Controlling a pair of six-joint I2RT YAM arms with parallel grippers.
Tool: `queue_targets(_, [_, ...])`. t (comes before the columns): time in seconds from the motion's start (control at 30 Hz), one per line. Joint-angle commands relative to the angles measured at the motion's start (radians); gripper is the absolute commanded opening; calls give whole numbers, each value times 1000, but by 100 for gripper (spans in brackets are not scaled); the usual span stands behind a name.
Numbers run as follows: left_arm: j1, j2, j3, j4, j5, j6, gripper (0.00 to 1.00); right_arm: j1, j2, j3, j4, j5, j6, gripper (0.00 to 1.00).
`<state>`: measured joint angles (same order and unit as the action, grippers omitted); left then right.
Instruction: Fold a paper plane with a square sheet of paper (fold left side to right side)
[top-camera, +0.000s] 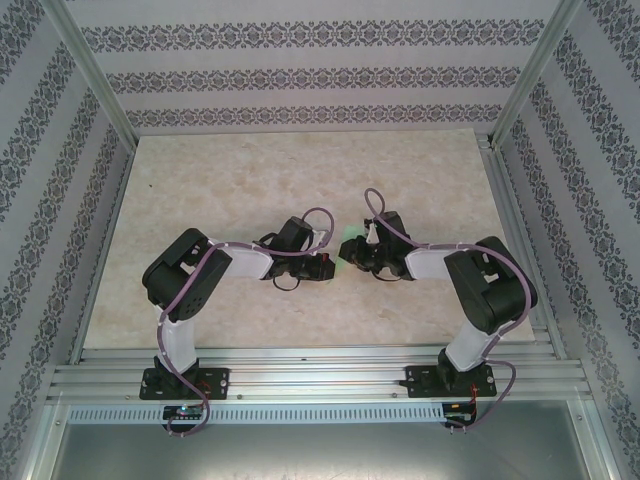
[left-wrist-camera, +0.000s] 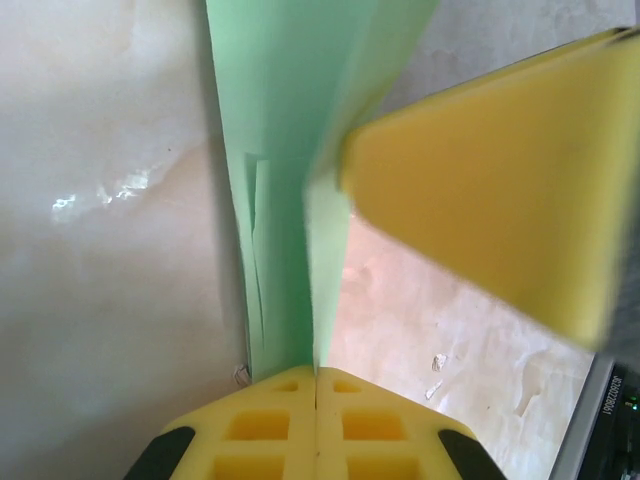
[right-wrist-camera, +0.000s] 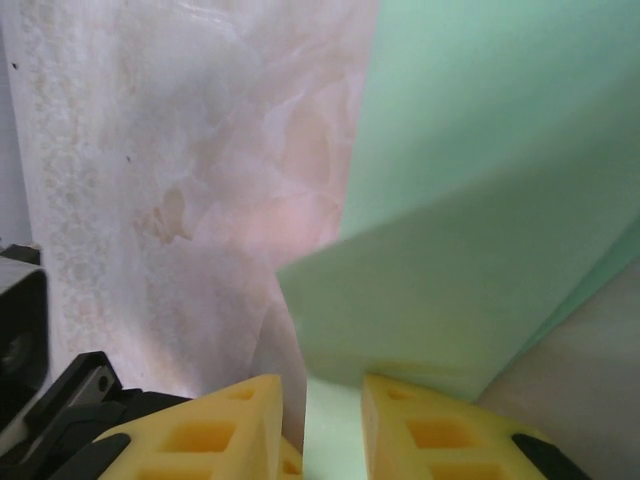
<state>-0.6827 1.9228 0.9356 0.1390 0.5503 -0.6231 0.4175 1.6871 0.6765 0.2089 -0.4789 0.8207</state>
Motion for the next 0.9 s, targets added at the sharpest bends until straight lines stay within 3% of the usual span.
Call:
queue_targets(0.0, [14,11,-31,76,23,-38,0,-27,-75,-18,-14,18,-20,28])
queue_targets(0.27, [56,53,-62,240,163,-146,0,-59,-127,-25,-84,22,-85,29])
queue_targets(0.87, [109,103,-26,255,265,-286,0,-6,15,60,10,5,-64,28])
